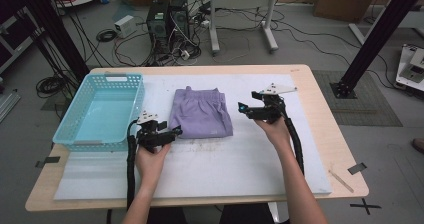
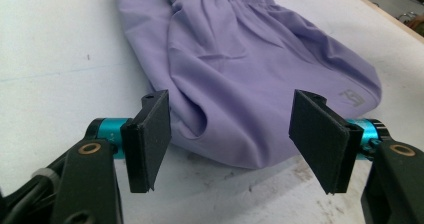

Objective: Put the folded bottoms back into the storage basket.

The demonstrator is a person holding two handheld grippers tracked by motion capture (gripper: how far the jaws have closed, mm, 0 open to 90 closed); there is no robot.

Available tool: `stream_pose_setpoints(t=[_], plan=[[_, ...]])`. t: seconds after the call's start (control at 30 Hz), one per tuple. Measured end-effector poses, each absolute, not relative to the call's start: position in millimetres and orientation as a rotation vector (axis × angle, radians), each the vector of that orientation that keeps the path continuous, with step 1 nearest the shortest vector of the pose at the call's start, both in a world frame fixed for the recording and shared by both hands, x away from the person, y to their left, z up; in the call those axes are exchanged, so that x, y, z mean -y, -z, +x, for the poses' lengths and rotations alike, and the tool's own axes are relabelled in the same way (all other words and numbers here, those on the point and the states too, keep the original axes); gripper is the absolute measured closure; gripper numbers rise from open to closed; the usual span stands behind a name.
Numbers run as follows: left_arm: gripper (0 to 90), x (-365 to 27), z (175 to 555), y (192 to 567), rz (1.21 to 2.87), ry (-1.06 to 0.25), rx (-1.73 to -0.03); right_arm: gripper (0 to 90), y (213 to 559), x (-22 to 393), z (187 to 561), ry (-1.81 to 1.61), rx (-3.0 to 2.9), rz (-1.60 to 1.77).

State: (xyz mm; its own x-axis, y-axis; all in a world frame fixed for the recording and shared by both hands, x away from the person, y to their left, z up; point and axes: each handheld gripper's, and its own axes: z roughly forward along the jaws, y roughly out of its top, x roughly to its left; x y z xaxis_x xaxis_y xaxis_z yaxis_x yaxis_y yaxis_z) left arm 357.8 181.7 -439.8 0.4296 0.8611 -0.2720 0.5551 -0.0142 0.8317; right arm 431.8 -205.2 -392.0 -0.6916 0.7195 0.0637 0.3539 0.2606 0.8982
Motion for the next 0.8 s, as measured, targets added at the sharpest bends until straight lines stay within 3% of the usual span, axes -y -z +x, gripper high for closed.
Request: stream_pose_setpoints(t=[0.5,0.8], plan=[[33.1,-182,371,449,1.694,-0.338,-1.299,29.5,418,147,509,-1.221,-2.329,1.160],[34.8,-181,373,450,1.712,-0.326,-1.339,33.9,424,125,535,-1.151,-2.335,1.299]])
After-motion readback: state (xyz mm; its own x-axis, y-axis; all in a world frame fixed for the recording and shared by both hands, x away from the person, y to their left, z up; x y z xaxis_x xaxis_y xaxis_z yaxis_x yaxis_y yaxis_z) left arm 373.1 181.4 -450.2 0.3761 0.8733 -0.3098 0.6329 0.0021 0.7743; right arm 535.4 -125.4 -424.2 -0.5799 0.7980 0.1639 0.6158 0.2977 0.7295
